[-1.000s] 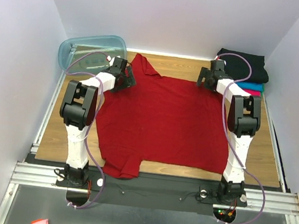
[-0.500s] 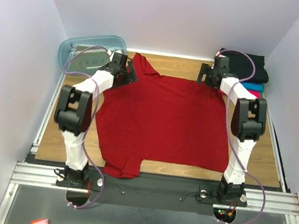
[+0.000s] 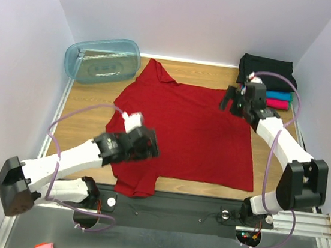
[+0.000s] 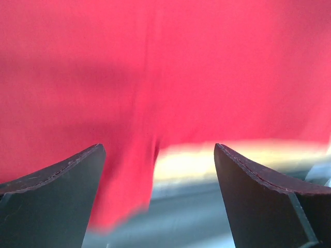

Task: Fold and stack the t-shirts
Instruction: Flatten the tshirt out

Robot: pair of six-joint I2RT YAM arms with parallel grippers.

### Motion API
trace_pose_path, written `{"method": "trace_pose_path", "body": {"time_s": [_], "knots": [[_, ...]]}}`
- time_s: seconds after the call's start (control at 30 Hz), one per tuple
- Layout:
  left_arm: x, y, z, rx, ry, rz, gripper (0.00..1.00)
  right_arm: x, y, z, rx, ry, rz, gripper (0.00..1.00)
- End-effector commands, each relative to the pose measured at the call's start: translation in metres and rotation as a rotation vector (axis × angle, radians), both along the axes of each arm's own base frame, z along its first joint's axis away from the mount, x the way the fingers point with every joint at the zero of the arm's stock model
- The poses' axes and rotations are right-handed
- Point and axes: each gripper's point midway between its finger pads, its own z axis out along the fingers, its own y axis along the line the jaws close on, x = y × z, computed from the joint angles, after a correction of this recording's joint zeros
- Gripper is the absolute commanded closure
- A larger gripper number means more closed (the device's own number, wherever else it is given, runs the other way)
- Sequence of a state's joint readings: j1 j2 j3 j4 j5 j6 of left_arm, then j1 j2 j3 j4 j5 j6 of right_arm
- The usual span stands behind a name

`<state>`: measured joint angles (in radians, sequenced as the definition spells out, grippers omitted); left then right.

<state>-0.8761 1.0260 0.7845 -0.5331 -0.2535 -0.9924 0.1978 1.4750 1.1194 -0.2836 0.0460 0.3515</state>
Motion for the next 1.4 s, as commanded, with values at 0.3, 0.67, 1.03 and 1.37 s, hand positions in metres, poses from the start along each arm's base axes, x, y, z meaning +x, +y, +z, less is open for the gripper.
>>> {"method": "trace_pose_path", "body": {"time_s": [0.3,0.67,1.03,1.37], "knots": [[-0.153,0.025,-0.064,0.292,0.389,0.013,0.11,-0.072,-0.022,-0.014,0.059,0.028,-0.122,0.00],[-0.133,0.010,-0.089,0.230,0.320,-0.010,0.18,-0.118,-0.027,-0.043,0.106,0.090,-0.165,0.00],[-0.126,0.019,-0.108,0.263,0.346,-0.029,0.96,-0.178,-0.055,-0.057,0.149,0.165,-0.401,0.00],[-0.113,0.017,-0.095,0.248,0.277,-0.055,1.00,-0.225,-0.055,-0.060,0.321,0.302,-0.633,0.01]]}}
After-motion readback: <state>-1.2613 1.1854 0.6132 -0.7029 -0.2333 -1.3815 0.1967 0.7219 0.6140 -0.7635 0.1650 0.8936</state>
